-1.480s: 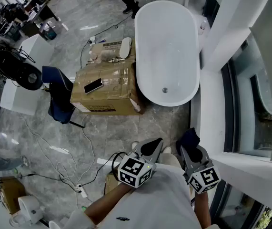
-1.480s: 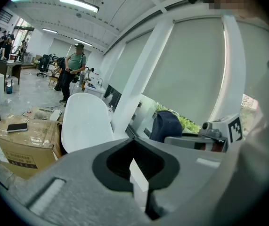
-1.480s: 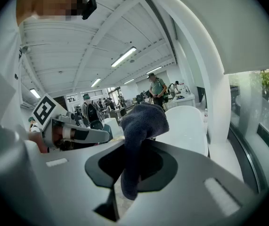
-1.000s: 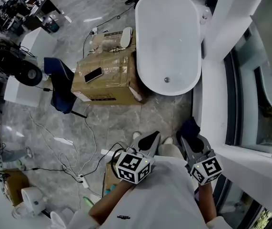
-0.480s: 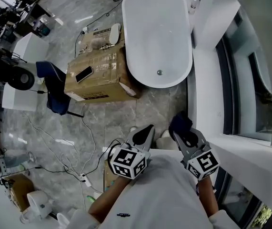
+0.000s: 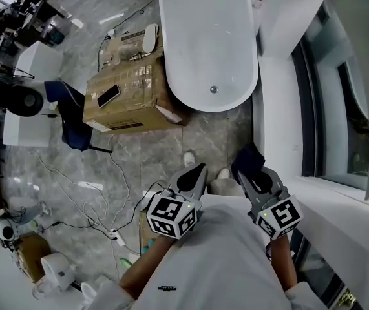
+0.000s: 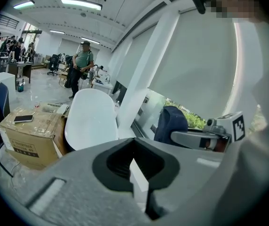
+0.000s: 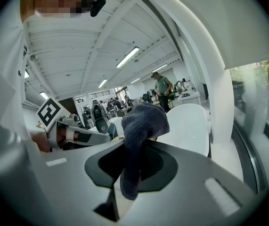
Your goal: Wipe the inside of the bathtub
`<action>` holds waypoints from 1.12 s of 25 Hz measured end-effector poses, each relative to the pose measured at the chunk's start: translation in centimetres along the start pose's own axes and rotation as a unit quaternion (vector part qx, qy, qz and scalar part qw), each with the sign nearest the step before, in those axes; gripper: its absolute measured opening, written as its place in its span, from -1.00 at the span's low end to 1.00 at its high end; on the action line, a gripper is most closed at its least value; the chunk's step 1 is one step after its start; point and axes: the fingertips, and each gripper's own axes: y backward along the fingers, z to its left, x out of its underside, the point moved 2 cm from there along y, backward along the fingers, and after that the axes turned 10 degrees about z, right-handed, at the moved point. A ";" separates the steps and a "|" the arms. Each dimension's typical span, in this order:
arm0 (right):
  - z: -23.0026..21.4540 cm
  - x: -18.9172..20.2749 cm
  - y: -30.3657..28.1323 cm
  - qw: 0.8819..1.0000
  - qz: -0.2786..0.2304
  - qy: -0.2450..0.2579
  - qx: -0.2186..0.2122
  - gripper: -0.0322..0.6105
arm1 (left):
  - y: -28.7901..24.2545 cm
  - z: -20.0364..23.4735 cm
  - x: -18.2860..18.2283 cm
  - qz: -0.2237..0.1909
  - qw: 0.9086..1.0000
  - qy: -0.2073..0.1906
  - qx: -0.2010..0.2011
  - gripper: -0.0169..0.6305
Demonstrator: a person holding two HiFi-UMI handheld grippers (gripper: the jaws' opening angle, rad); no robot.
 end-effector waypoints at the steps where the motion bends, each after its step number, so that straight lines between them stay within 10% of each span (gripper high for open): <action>1: -0.3 -0.1 -0.1 1.000 0.002 -0.001 0.001 -0.74 | -0.3 0.1 -0.2 0.002 1.000 -0.001 0.002 -0.95; 11: -3.2 -1.0 -4.1 0.999 0.015 -0.027 0.028 -0.74 | -3.5 4.1 -2.8 0.016 1.000 0.000 0.022 -0.95; 28: -6.2 -14.9 -17.8 0.998 0.012 0.004 0.059 -0.74 | -5.8 17.7 -16.6 -0.017 0.998 0.002 0.057 -0.95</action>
